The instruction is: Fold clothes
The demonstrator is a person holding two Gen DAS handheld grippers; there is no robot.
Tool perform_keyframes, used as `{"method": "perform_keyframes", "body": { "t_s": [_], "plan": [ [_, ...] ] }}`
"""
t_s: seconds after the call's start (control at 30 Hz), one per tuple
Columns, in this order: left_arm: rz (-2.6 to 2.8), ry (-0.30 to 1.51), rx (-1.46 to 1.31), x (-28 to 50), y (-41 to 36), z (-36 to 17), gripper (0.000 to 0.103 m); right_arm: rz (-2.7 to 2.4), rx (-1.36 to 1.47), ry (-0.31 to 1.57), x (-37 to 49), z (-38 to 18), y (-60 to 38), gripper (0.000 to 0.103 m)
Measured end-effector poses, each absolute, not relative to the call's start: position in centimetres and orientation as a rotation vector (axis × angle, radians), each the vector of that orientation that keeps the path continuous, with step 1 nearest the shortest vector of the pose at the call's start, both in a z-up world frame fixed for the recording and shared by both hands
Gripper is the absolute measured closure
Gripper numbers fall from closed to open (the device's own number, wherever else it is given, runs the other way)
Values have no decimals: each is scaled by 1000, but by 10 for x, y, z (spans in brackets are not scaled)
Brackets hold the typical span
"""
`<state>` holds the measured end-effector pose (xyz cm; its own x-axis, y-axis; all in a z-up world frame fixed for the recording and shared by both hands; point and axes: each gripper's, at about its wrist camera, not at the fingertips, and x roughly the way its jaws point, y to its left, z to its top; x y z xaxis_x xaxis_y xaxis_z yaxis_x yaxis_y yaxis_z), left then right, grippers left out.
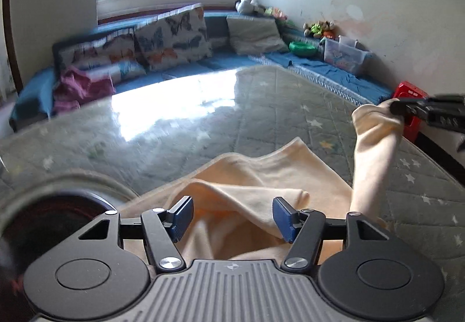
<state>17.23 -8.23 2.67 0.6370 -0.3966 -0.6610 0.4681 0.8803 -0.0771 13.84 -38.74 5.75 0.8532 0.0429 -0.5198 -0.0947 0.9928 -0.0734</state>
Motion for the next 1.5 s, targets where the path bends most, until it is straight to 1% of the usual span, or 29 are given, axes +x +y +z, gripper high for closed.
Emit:
{"method": "perform_keyframes", "body": {
  "t_s": [0.1,0.17,0.23,0.3,0.33,0.37,0.53,0.7,0.73,0.87,1.0,1.17,1.23,1.27,1.5],
  "plan": [
    [-481,761,73,178,-85,20,41,39,-94,570,129,50,-399,94],
    [-483,777,39,181,-85,18,54,16,-84,587,122,44,-408,94],
    [-493,785,1,183,-84,17,79,2,-70,603,115,39,-415,94],
    [-492,764,-15,182,-82,19,94,-5,-63,616,111,35,-419,94],
    [-492,753,-28,180,-78,21,99,-9,-64,620,110,34,-420,94],
    [-484,739,-47,179,-73,25,100,-12,-64,624,109,33,-421,94],
    [-390,608,-118,156,-36,59,101,-30,-66,646,103,28,-425,93],
    [-227,480,-175,122,20,98,101,-49,-68,667,96,23,-429,91],
    [-190,460,-183,114,30,103,101,-52,-68,671,95,22,-430,90],
    [-42,414,-228,75,80,117,101,-73,-75,686,90,20,-435,90],
    [100,414,-234,37,121,110,101,-70,-79,701,82,21,-438,90],
    [223,504,-252,4,149,82,101,-37,-57,720,73,21,-436,81],
    [258,540,-260,-8,158,69,101,-28,-48,731,72,19,-435,70],
    [268,564,-263,-9,161,63,101,-25,-47,735,73,17,-435,68],
    [316,637,-267,-18,165,33,101,14,-3,732,84,13,-428,65]
  ]
}}
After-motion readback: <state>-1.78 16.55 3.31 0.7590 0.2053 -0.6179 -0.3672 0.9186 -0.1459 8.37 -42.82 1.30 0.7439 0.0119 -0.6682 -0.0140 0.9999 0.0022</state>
